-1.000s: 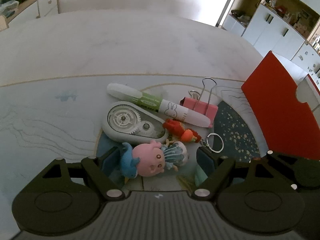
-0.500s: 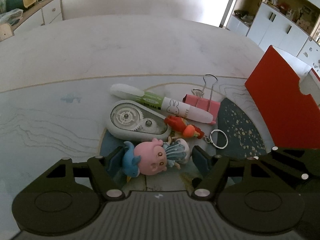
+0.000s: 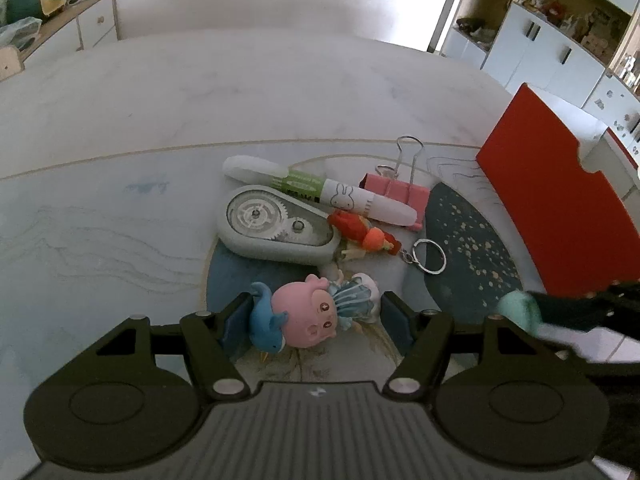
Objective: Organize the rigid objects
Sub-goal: 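Carry the pig doll and teal sharpener with both grippers over the red box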
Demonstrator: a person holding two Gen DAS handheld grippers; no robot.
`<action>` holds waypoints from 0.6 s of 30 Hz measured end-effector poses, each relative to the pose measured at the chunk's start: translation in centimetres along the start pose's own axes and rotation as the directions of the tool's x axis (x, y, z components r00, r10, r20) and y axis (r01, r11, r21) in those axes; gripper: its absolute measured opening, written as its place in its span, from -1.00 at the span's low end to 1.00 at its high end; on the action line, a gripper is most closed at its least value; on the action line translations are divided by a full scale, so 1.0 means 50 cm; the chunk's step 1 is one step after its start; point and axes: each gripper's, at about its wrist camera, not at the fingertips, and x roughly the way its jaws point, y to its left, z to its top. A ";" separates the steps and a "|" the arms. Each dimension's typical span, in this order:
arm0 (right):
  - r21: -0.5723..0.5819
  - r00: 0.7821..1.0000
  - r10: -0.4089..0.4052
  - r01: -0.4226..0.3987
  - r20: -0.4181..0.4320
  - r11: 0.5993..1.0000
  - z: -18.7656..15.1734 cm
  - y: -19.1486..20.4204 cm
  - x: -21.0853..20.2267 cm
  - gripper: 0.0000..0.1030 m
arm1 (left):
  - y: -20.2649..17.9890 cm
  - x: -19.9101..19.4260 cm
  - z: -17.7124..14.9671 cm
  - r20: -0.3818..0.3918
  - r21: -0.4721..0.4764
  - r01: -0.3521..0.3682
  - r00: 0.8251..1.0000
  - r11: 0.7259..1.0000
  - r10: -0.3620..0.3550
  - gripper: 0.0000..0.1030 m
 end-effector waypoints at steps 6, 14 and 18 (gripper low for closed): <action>0.054 1.000 -0.006 0.004 0.030 0.999 0.006 -0.016 -0.061 -0.32 | 0.000 -0.027 -0.012 0.009 -0.005 0.019 1.000 1.000 -0.019 0.34; 0.073 0.997 -0.030 0.024 0.074 0.997 0.013 -0.038 -0.128 -0.32 | -0.016 -0.089 -0.003 0.039 -0.009 0.063 0.997 0.998 -0.062 0.34; 0.069 0.995 -0.039 0.033 0.097 0.997 0.020 -0.054 -0.157 -0.32 | -0.034 -0.125 0.012 0.064 0.003 0.085 0.994 0.996 -0.085 0.34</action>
